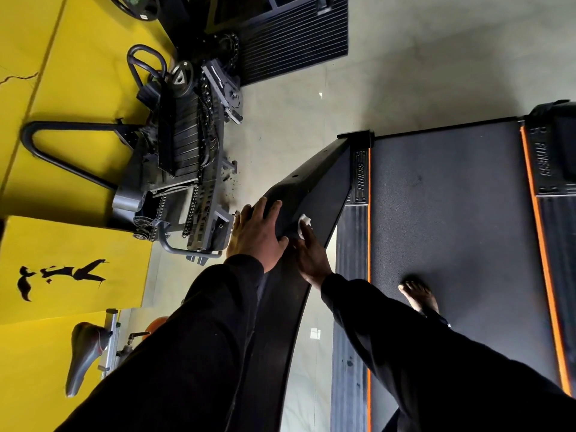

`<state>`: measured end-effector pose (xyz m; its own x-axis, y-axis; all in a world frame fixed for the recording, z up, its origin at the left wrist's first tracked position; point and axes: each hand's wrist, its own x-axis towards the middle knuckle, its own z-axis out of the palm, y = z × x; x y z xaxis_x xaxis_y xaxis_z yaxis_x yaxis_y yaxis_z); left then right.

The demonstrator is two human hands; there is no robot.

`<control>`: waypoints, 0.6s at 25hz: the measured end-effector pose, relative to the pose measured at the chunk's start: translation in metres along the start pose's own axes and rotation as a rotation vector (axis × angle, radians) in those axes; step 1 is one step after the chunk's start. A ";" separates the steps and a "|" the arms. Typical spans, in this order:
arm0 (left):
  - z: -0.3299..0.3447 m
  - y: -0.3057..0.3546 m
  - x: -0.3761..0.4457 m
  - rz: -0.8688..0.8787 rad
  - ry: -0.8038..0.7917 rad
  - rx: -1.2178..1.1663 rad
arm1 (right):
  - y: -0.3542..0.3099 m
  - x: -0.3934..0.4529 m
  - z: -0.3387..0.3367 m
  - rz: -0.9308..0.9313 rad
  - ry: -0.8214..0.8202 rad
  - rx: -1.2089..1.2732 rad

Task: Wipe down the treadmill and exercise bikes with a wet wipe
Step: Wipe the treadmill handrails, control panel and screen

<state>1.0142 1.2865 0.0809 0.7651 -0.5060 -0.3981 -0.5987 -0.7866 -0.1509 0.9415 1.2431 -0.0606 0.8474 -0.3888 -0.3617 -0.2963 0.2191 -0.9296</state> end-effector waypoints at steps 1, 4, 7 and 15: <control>-0.001 0.000 0.003 0.000 -0.003 0.002 | -0.003 0.009 -0.003 0.075 -0.010 0.027; -0.001 0.001 0.010 0.005 -0.019 0.008 | -0.009 0.008 -0.004 0.021 0.020 0.056; -0.001 0.003 0.019 0.006 -0.029 0.002 | 0.004 0.004 -0.006 -0.031 0.011 0.027; -0.005 0.007 0.041 0.012 -0.082 0.014 | 0.013 0.027 -0.011 -0.045 0.006 0.006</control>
<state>1.0426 1.2583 0.0683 0.7361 -0.4843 -0.4728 -0.6115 -0.7753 -0.1579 0.9561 1.2259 -0.0834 0.8572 -0.4037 -0.3197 -0.2551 0.2063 -0.9446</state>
